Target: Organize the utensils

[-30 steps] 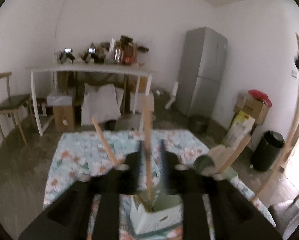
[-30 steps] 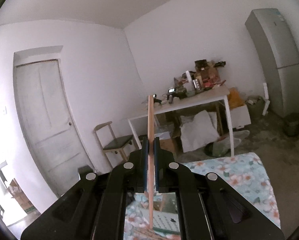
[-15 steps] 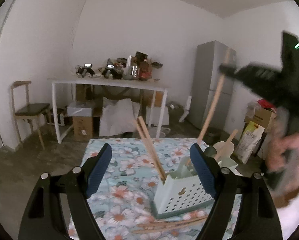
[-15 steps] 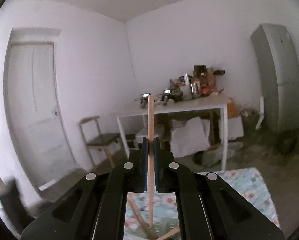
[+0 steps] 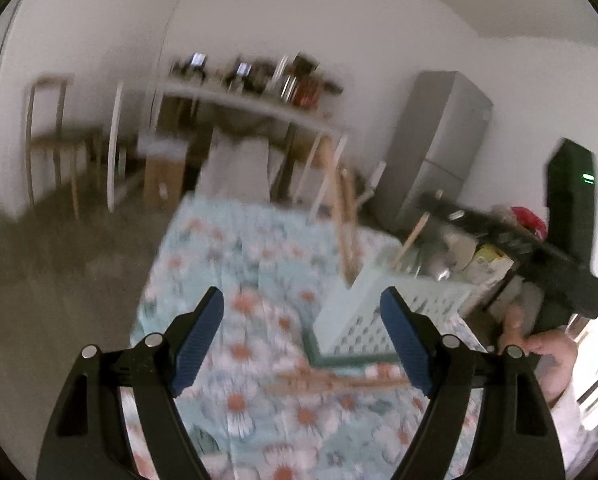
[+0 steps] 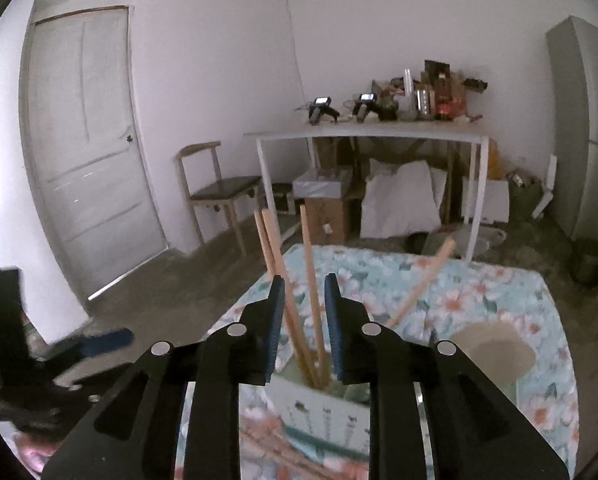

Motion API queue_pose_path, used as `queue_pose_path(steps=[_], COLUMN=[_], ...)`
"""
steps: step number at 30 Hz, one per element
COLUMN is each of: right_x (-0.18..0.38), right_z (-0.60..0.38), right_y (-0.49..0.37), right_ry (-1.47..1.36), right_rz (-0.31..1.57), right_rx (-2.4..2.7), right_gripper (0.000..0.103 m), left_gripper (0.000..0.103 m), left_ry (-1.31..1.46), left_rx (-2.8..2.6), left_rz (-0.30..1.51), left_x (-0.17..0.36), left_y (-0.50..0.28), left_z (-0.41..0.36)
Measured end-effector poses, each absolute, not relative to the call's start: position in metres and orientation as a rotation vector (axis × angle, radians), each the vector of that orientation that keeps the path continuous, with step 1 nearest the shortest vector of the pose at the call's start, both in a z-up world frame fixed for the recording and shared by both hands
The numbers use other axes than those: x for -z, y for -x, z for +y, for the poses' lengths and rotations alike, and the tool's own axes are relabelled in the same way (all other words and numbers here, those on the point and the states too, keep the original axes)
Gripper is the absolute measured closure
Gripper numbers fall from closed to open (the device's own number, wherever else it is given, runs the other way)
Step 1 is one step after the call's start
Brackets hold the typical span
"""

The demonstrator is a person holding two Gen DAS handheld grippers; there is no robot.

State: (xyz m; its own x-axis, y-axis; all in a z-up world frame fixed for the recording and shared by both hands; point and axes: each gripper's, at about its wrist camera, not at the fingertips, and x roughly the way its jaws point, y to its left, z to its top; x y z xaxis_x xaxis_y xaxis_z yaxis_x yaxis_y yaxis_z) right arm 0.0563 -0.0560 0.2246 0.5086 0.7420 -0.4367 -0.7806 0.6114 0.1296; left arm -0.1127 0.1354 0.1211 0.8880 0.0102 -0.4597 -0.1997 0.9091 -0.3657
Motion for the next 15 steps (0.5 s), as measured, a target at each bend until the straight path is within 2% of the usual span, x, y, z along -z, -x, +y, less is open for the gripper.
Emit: queue_pose_path(steps=[3, 9, 15], right_x=[-0.230, -0.238, -0.225], right_z=[-0.070, -0.106, -0.147], right_y=[-0.055, -0.047, -0.041], right_ry=[0.026, -0.044, -0.102], right_rz=[0.497, 0.488, 0.526], right_rx=[-0.951, -0.949, -0.904], right_gripper=[0.075, 0.073, 0.068], left_gripper=[0.025, 0.040, 0.047], left_ry=[0.546, 0.810, 1.041], left_rx=[-0.059, 0.012, 0.059], left_rz=[0.537, 0.694, 0.746], left_x=[-0.095, -0.039, 0.004], left_y=[0.110, 0.097, 0.088], left_z=[0.147, 0.158, 0.167])
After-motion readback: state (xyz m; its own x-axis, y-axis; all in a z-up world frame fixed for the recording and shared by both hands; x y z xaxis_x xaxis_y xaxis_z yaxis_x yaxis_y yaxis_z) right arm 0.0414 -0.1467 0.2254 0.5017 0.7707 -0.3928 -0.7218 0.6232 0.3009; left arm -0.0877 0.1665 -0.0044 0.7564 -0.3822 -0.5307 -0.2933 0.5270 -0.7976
